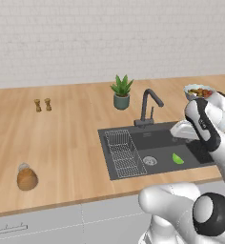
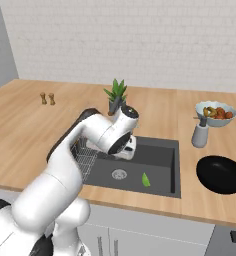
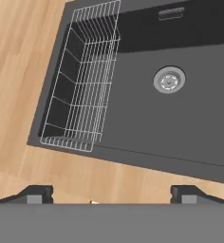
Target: Pick the lemon wedge from the sink and place it in the bowl. Then pick the bowl and place it in the microwave. Then close the microwave door and press the start button.
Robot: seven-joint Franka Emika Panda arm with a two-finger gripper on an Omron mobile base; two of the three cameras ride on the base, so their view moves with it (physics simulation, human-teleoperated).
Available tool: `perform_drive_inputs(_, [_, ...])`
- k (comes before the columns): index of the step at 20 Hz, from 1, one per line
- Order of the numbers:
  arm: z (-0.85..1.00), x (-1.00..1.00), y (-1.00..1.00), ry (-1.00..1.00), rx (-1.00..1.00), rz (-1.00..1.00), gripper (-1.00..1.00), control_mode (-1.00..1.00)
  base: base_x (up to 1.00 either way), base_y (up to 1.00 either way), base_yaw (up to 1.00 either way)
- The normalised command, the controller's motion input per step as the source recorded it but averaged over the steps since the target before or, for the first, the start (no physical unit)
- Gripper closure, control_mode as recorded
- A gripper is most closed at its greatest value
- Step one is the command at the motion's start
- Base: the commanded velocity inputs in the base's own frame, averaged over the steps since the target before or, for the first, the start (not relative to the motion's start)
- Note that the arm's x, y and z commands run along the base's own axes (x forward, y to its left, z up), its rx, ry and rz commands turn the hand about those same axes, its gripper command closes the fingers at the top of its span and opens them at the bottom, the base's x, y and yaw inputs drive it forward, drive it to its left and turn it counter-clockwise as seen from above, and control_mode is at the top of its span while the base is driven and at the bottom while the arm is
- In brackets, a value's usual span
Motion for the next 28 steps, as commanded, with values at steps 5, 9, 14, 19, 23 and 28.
perform_drive_inputs(5, [-0.54,0.5,-0.79,0.52,0.01,0.0,-1.0,-1.0,0.0,0.0,0.0])
perform_drive_inputs(9, [-0.63,0.07,-0.79,0.27,0.02,0.02,-1.0,-1.0,0.0,0.0,0.0])
perform_drive_inputs(14, [-0.51,0.14,-0.21,0.03,0.0,0.04,-1.0,-1.0,0.0,0.0,0.0])
perform_drive_inputs(19, [-0.29,0.01,0.04,-0.02,-0.15,0.11,-1.0,-1.0,0.0,0.0,0.0])
perform_drive_inputs(23, [-0.27,0.21,0.02,-0.14,-0.15,0.0,-1.0,-1.0,0.0,0.0,0.0])
perform_drive_inputs(28, [-0.41,0.27,0.0,-0.22,-0.13,0.0,-1.0,-1.0,0.0,0.0,0.0])
